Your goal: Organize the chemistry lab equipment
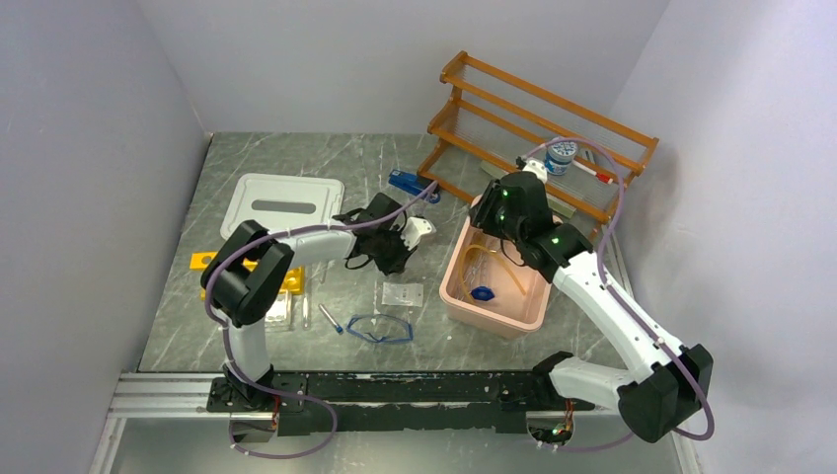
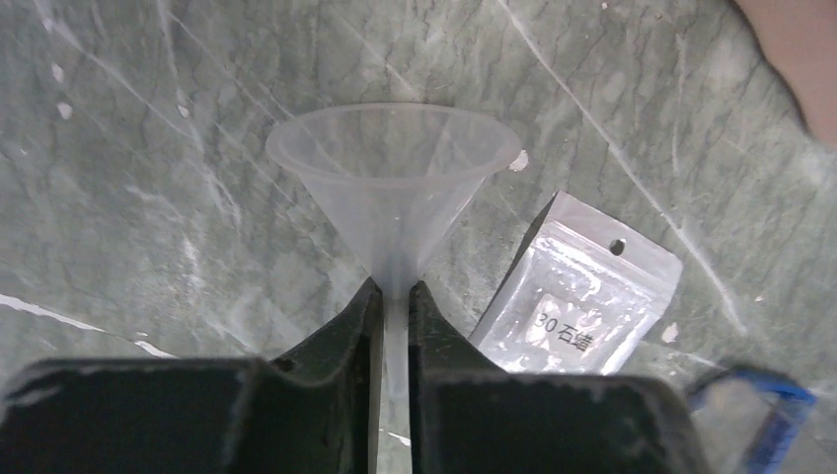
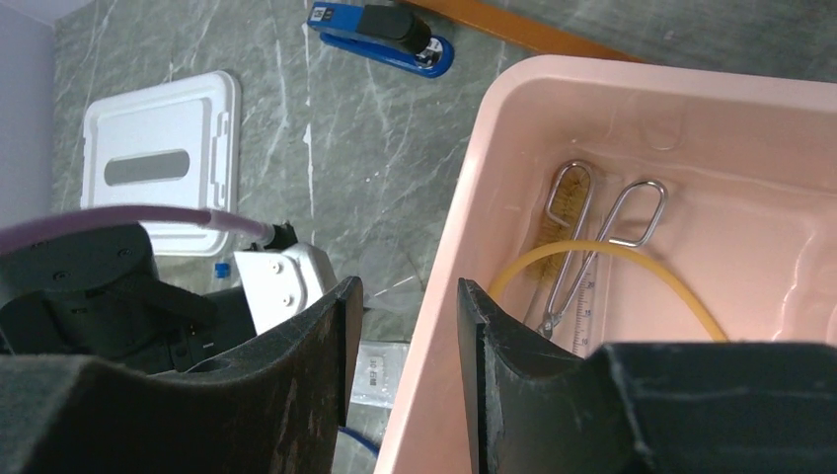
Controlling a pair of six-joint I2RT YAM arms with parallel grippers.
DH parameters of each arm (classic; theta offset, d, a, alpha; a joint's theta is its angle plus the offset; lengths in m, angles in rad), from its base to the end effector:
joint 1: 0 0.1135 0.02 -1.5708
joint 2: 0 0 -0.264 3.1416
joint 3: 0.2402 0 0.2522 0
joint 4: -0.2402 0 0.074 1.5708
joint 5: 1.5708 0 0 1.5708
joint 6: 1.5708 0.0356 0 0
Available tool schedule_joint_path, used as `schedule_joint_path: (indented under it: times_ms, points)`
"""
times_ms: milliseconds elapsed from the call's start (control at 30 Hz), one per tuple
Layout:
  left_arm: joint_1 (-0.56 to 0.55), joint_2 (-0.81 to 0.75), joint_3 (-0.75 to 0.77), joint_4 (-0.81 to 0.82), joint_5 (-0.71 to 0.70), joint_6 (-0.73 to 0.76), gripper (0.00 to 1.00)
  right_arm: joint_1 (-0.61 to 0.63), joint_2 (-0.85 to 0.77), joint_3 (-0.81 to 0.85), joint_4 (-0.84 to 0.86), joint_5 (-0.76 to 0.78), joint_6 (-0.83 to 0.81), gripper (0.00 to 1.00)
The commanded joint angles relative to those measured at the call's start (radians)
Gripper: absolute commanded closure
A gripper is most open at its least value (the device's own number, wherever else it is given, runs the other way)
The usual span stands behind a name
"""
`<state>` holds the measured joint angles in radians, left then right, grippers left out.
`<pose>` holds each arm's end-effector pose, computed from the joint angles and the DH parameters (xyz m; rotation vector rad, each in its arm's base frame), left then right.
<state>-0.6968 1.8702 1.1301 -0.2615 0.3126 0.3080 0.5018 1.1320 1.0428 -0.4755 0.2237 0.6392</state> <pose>0.2824 -0.2506 0.1540 1.3520 2.2127 -0.5469 0.2221 0.1128 0.3322 0.2798 2.1327 0.4350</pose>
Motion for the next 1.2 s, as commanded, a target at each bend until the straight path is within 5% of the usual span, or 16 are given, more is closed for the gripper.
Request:
schedule_joint_path:
  times_ms: [0,267,567,833,1167]
  points:
    - [-0.012,-0.009,-0.012,0.046,-0.04,0.044,0.95,-0.028,0.014,0.016,0.03,-0.008,-0.014,0.57]
    - [-0.01,-0.199,0.087,-0.026,-0.057,-0.041,0.95,-0.118,0.086,0.06,0.08,-0.091,-0.066,0.57]
    - [-0.064,-0.383,0.152,0.114,-0.067,-0.388,0.95,-0.257,0.062,0.07,0.085,-0.072,-0.111,0.57]
    - [-0.194,-0.226,0.362,0.139,-0.039,-0.598,0.95,-0.339,0.009,0.023,0.026,0.034,-0.09,0.57]
    - [-0.295,0.061,0.625,-0.144,-0.163,-0.679,0.95,-0.351,-0.086,-0.056,-0.07,0.236,-0.015,0.57]
